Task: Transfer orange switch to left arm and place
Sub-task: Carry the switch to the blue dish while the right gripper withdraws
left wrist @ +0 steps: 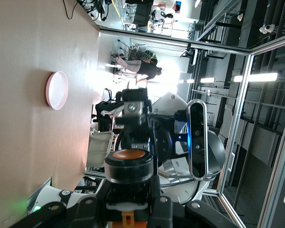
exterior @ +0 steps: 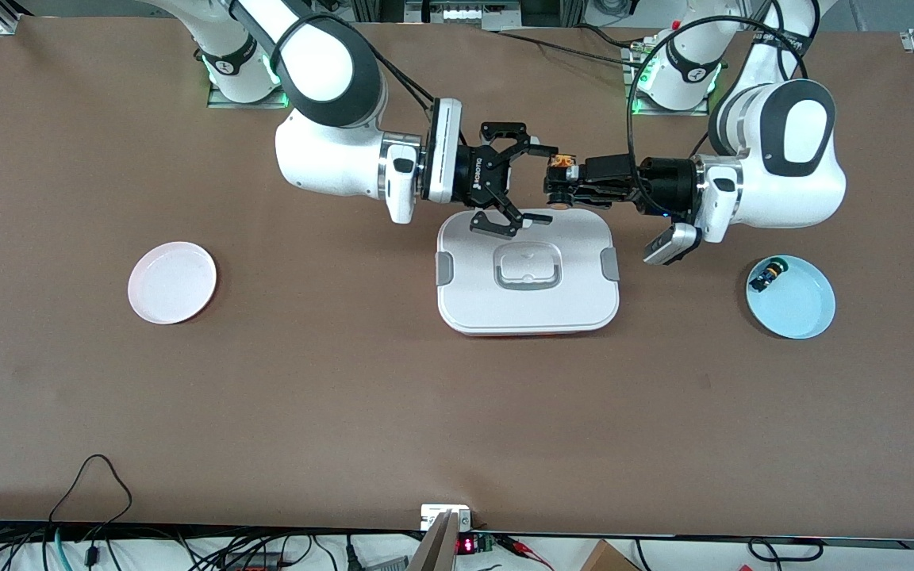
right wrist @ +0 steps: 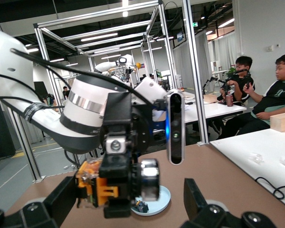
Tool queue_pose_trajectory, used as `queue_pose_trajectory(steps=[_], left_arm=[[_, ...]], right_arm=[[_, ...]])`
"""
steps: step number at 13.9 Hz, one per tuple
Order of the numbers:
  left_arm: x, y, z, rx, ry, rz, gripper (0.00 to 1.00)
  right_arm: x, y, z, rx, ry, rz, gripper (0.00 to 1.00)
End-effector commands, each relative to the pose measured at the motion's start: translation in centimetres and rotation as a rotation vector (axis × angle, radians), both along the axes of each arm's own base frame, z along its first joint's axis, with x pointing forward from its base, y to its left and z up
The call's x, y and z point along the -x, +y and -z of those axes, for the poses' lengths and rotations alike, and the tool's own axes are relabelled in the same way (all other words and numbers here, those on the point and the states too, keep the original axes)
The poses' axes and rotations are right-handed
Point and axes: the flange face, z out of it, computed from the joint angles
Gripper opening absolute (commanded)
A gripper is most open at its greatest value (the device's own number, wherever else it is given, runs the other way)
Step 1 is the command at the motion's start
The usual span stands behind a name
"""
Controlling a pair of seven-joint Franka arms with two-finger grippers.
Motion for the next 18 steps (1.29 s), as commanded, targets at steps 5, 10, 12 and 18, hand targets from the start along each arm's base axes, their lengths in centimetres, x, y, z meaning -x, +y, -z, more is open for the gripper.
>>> queue_pose_trajectory(steps=[5, 10, 12, 18], left_arm=[[-1.1, 2.8, -1.7, -0.07, -0.074, -0.006, 0.12], [-3.4, 8.4, -1.5, -0.449, -0.22, 0.135, 0.12], [-4.2, 10.6, -1.3, -0.647, -0.285, 0.229, 0.12], [-5.1, 15.2, 0.9, -1.166, -0.416, 0.548, 0.12]], right_arm=[[-8.2, -12.0, -1.8, -0.069, -0.004, -0.166, 1.0], [-10.6, -24.3, -1.3, 0.023, -0.012, -0.356, 1.0], [-10.8, -28.6, -1.4, 0.053, -0.018, -0.391, 1.0], [-11.3, -40.2, -3.6, 0.231, -0.069, -0.428, 1.0]])
